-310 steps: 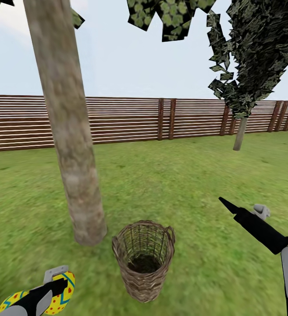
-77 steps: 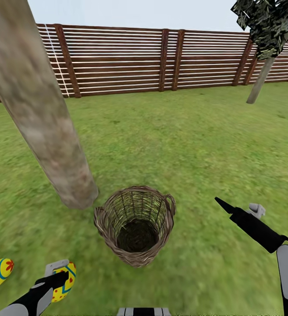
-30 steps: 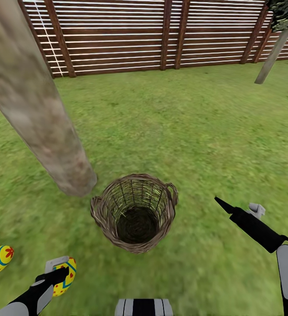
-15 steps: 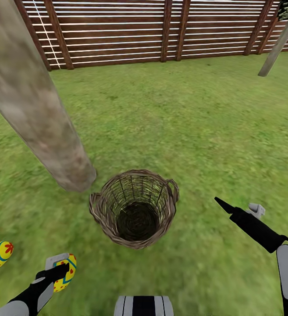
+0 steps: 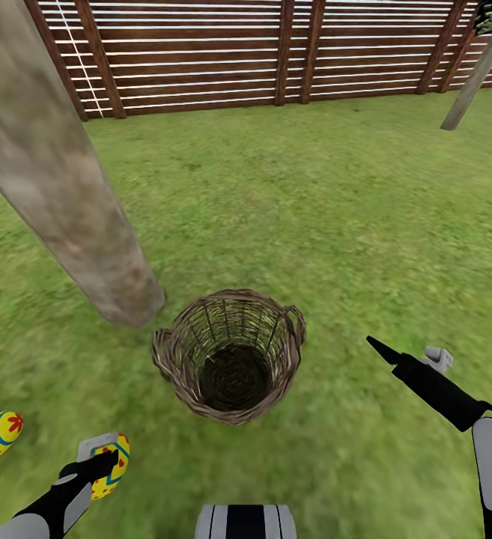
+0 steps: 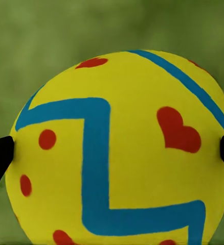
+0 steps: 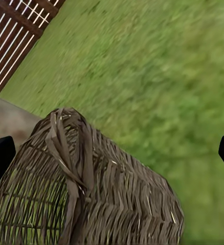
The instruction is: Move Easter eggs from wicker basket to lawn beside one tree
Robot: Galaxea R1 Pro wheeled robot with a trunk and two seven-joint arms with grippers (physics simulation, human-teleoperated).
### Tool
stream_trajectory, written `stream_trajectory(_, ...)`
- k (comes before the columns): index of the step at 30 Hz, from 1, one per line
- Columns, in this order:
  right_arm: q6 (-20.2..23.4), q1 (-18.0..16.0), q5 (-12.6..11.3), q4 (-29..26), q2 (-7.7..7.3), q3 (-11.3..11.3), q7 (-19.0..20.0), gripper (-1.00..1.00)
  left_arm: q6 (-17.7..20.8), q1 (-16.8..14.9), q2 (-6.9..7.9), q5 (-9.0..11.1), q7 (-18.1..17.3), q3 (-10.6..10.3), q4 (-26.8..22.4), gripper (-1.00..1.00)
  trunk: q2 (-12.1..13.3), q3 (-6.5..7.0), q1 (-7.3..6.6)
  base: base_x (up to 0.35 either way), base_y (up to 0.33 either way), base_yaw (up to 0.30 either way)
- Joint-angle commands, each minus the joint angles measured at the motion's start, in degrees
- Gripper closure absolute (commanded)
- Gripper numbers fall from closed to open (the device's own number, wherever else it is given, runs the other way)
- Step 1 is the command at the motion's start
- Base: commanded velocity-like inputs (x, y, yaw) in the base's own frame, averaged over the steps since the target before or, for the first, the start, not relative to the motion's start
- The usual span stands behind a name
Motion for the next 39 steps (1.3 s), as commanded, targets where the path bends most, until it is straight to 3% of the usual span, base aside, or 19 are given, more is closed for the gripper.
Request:
stream_trajectory(1, 0.4, 0.0, -0.1, 0.0, 0.0, -0.1, 0.1, -1.0, -0.2, 0.0, -0.02, 0.6, -0.1, 0.1, 1.1, -1.0, 0.0, -0.04, 0.0, 0.0, 0.0, 0.0)
stream_trajectory(21, 0.4, -0.1, -0.1, 0.0, 0.0, -0.1, 0.1, -1.0, -0.2, 0.0, -0.02, 0.6, -0.4, 0.4, 1.2, -1.0, 0.0, 0.4, -0.05, 0.0, 0.0, 0.0)
stream_trajectory(25, 0.4, 0.0, -0.1, 0.0, 0.0, -0.1, 0.1, -1.0, -0.2, 0.0, -0.02, 0.6, -0.4, 0.4, 1.2, -1.0, 0.1, 1.29, -0.15, 0.0, 0.0, 0.0)
stream_trajectory(29, 0.4, -0.1, -0.1, 0.0, 0.0, -0.1, 0.1, -1.0, -0.2, 0.0, -0.02, 0.6, -0.4, 0.4, 1.2, -1.0, 0.1, 1.29, -0.15, 0.0, 0.0, 0.0)
stream_trajectory(39, 0.4, -0.1, -0.1, 0.0, 0.0, -0.1, 0.1, -1.0, -0.2, 0.0, -0.02, 0.6, -0.4, 0.3, 1.2, -1.0, 0.2, 3.5, -0.41, 0.0, 0.0, 0.0)
